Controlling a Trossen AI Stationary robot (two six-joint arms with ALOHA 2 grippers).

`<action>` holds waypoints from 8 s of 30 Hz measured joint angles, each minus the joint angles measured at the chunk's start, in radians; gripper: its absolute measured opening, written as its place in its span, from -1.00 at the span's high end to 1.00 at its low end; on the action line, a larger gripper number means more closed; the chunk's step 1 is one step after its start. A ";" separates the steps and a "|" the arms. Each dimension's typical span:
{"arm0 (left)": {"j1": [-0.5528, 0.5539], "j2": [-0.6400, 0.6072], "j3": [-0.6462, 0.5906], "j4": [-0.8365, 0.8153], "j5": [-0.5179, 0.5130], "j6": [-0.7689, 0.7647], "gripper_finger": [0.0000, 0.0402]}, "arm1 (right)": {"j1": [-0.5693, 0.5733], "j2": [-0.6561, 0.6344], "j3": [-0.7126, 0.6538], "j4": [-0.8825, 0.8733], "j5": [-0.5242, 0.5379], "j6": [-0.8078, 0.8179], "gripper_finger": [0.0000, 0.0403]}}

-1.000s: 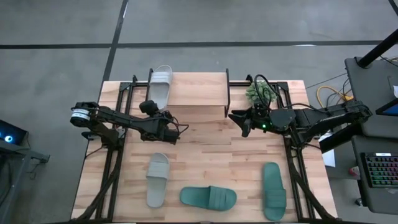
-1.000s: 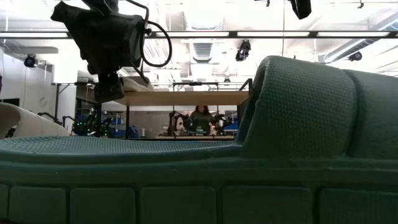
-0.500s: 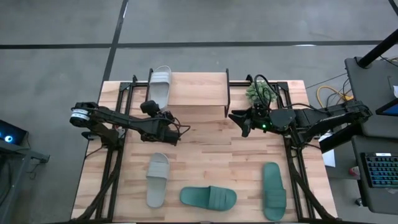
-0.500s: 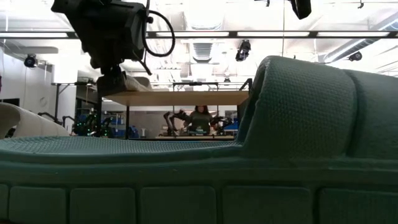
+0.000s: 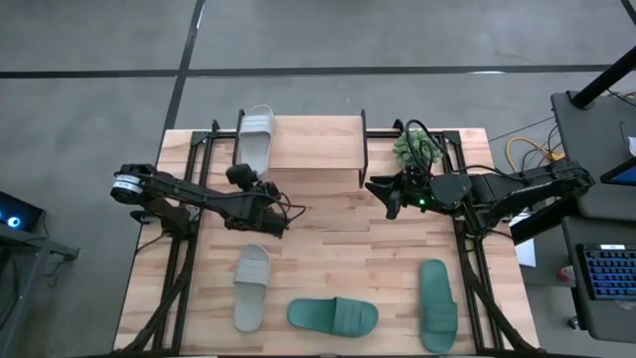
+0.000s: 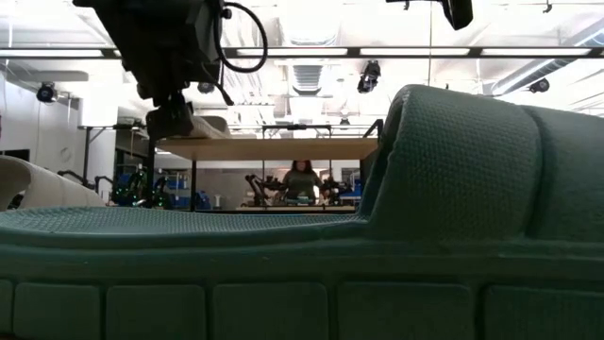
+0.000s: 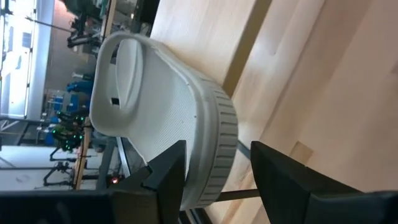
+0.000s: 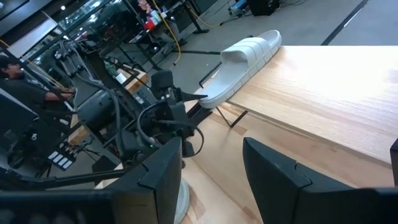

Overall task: Pick and place slides into the shelf
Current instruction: Put the right gray slipper on the shelf, then put the gray slipper on the shelf

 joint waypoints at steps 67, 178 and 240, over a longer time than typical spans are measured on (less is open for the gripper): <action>-0.275 -0.068 0.580 -0.112 0.319 0.131 0.19 | 0.002 0.000 0.000 0.000 -0.080 -0.012 0.20; -0.864 0.081 0.085 0.071 0.554 -0.366 0.19 | 0.013 0.201 0.000 0.229 -0.266 0.052 0.20; -0.758 0.080 -0.123 0.278 0.425 -0.331 0.21 | 0.013 0.202 0.000 0.233 -0.254 0.079 0.20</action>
